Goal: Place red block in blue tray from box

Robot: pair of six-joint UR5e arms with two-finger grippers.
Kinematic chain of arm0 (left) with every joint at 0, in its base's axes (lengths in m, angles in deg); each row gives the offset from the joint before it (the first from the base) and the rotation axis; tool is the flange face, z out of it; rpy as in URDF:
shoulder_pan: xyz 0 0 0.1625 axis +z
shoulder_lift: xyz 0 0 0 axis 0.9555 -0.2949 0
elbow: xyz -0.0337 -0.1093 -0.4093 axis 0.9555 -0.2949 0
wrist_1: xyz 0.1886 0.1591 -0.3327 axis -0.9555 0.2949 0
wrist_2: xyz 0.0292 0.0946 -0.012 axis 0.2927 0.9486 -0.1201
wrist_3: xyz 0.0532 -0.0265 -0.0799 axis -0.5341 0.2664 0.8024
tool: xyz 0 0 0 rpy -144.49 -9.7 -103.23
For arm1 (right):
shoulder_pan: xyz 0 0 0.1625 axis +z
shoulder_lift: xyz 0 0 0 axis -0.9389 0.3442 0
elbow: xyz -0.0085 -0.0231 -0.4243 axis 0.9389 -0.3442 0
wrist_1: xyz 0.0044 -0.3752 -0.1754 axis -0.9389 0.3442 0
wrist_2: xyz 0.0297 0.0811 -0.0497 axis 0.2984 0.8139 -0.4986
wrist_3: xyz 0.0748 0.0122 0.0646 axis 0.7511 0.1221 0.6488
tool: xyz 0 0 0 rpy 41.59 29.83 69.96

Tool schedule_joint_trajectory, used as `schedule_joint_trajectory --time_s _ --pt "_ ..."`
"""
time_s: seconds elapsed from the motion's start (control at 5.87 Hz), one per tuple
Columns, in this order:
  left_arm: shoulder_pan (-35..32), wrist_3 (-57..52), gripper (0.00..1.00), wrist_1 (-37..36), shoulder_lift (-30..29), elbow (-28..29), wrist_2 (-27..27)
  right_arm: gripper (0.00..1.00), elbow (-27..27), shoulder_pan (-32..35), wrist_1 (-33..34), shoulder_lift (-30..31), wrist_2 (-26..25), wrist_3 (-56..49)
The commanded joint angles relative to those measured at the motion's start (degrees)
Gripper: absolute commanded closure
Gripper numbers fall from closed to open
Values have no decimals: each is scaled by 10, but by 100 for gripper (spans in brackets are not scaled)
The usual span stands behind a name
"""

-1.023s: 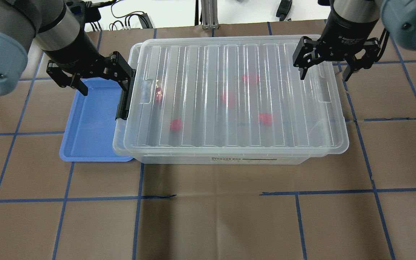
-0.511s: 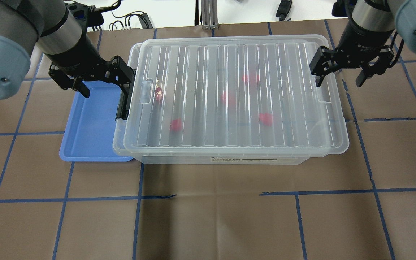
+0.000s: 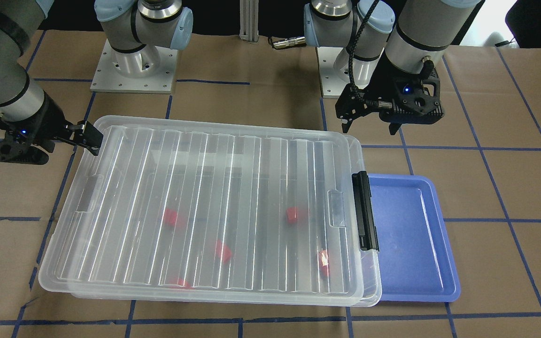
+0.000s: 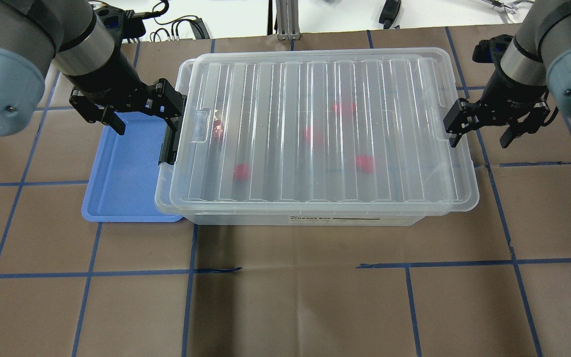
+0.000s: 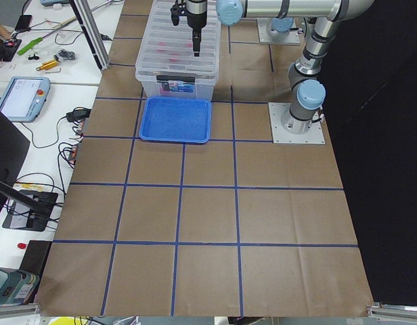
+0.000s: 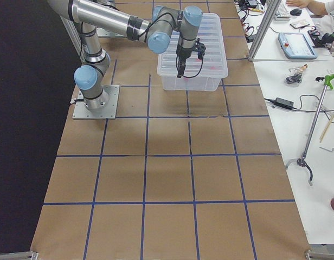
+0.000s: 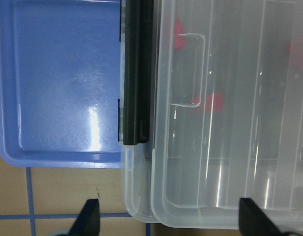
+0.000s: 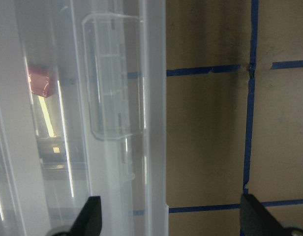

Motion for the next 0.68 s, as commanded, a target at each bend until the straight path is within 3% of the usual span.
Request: schedule_joint_trajectory --time_s 0.0,0.51 --pt "-1 -2 2 -5 -3 0 3 0 12 -3 10 -10 -6 -10" --pt "0 -19 2 -5 -6 1 2 0 21 -46 43 -22 -20 -83"
